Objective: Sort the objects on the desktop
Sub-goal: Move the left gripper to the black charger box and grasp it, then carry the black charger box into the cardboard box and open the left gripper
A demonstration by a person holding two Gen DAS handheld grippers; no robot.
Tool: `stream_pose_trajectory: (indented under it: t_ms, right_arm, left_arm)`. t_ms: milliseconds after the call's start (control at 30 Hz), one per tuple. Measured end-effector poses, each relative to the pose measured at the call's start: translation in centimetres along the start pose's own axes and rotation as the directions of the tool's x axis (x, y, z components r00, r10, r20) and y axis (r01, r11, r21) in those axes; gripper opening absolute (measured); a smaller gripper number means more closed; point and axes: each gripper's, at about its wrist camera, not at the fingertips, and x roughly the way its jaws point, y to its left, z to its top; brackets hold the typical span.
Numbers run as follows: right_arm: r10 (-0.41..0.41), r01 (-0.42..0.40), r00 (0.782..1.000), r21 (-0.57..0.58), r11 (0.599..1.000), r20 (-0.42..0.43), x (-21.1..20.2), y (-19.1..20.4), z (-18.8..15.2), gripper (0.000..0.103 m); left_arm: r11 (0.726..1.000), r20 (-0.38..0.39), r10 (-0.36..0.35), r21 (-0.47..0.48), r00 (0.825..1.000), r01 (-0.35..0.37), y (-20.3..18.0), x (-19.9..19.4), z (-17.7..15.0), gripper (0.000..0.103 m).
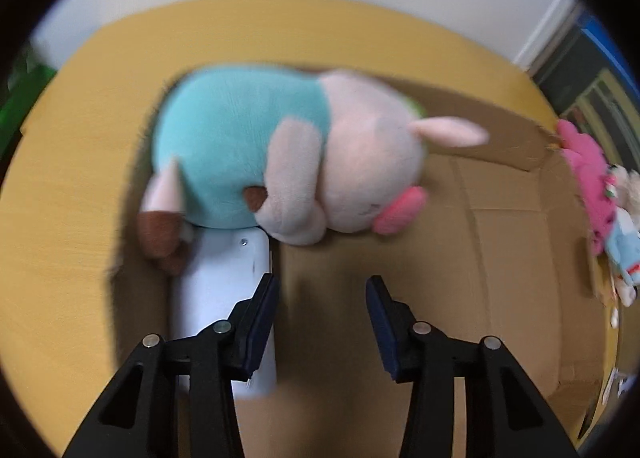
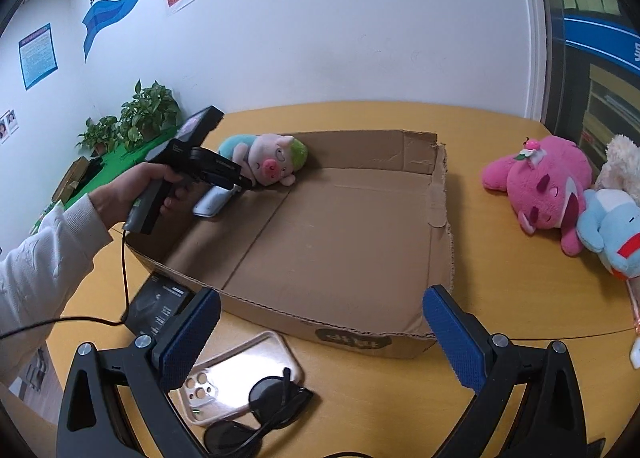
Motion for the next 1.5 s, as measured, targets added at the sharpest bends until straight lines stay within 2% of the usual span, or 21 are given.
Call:
stream_pose_trajectory:
  t_ms: [67, 133, 200, 300, 400, 433, 533, 633, 700, 767, 900, 1000, 1067, 1167, 1233, 1333, 1367, 1400, 1433, 1500]
  right_arm:
    - [0.001, -0.001, 1.000, 0.001, 1.000, 0.011, -0.6, 0.7, 0.1, 0.103]
    - [0.003, -0.003, 0.999, -0.014, 1.000, 0.034, -1.5, 1.7, 0.1, 0.103]
    - [0.001, 0.001, 0.998, -0.029, 1.000, 0.056, -2.1, 2.9, -0.1, 0.103]
    - [-0.011, 0.014, 0.998, -0.048, 0.999, 0.063, -1.9, 4.7, -0.9, 0.103]
    - [0.024, -0.023, 0.999, -0.030, 0.999, 0.025, -0.9, 6.3, -2.1, 0.103]
    - [0.042, -0.041, 0.999, -0.019, 0.999, 0.009, -0.4, 7.0, -2.7, 0.103]
    - [0.090, -0.090, 0.995, -0.017, 0.996, -0.034, 0.4, 9.3, -4.4, 0.103]
    - [0.122, -0.126, 0.989, -0.049, 0.991, -0.082, 1.3, 11.5, -6.0, 0.103]
    - [0.140, -0.148, 0.984, -0.066, 0.987, -0.114, 1.8, 12.6, -6.8, 0.103]
    - [0.151, -0.165, 0.976, -0.083, 0.983, -0.155, 2.4, 13.6, -7.6, 0.102]
    - [0.163, -0.200, 0.961, -0.155, 0.967, -0.225, 3.9, 15.6, -8.5, 0.102]
    - [0.172, -0.232, 0.943, -0.193, 0.953, -0.284, 6.5, 17.4, -8.8, 0.102]
    - [0.170, -0.243, 0.934, -0.213, 0.946, -0.313, 8.6, 18.7, -9.1, 0.102]
    - [0.139, -0.232, 0.928, -0.246, 0.941, -0.346, 11.8, 20.2, -8.9, 0.102]
    - [0.145, -0.240, 0.920, -0.229, 0.944, -0.364, 13.6, 20.8, -8.4, 0.101]
    - [0.137, -0.234, 0.914, -0.220, 0.947, -0.381, 15.8, 21.7, -8.0, 0.100]
    - [0.131, -0.232, 0.911, -0.222, 0.947, -0.392, 16.3, 21.9, -8.1, 0.099]
    - [0.135, -0.242, 0.901, -0.219, 0.945, -0.412, 16.9, 22.2, -8.4, 0.095]
    - [0.134, -0.250, 0.890, -0.219, 0.943, -0.436, 17.1, 22.7, -9.0, 0.094]
    - [0.166, -0.290, 0.883, -0.232, 0.929, -0.439, 16.1, 23.4, -9.7, 0.093]
  left_arm:
    - [0.999, 0.066, -0.026, 0.029, 0.998, 0.024, -0.4, -3.8, -1.2, 0.046]
    - [0.998, 0.155, -0.025, 0.068, 0.988, 0.014, -0.7, -8.9, -3.5, 0.056]
    - [0.995, 0.253, 0.013, 0.095, 0.967, -0.038, -0.7, -13.8, -6.2, 0.076]
    - [0.983, 0.375, 0.075, 0.131, 0.924, -0.132, -0.6, -20.1, -11.3, 0.079]
    - [0.985, 0.419, 0.072, 0.115, 0.905, -0.132, -0.1, -23.0, -15.0, 0.080]
    - [0.987, 0.415, 0.054, 0.115, 0.908, -0.111, 0.2, -23.2, -16.4, 0.080]
    - [0.990, 0.382, 0.033, 0.112, 0.924, -0.082, -0.4, -21.9, -19.8, 0.080]
    - [0.993, 0.320, -0.004, 0.113, 0.947, -0.035, 0.0, -19.6, -23.4, 0.080]
    - [0.998, 0.281, -0.036, 0.067, 0.959, 0.017, 0.8, -17.9, -24.8, 0.080]
    - [0.995, 0.244, -0.104, 0.027, 0.964, 0.100, 1.8, -16.2, -25.4, 0.080]
    - [0.988, 0.218, -0.152, 0.012, 0.964, 0.153, 2.5, -13.6, -25.2, 0.080]
    - [0.981, 0.183, -0.192, 0.007, 0.964, 0.194, 3.0, -11.3, -25.0, 0.079]
    - [0.976, 0.153, -0.209, -0.033, 0.966, 0.216, 3.5, -9.5, -24.6, 0.078]
    - [0.975, 0.130, -0.214, -0.038, 0.968, 0.221, 4.0, -8.0, -24.3, 0.078]
    - [0.976, 0.117, -0.210, -0.040, 0.971, 0.216, 4.2, -7.4, -24.2, 0.078]
    - [0.964, 0.095, -0.251, -0.061, 0.963, 0.257, 4.6, -6.2, -24.0, 0.077]
    - [0.959, 0.075, -0.271, -0.069, 0.960, 0.276, 4.6, -5.6, -24.1, 0.073]
    - [0.942, 0.071, -0.318, -0.085, 0.945, 0.324, 4.8, -5.3, -24.2, 0.066]
    - [0.929, 0.059, -0.349, -0.106, 0.935, 0.354, 4.9, -5.1, -24.3, 0.067]
    - [0.935, 0.067, -0.338, -0.090, 0.939, 0.343, 5.0, -5.7, -24.9, 0.067]
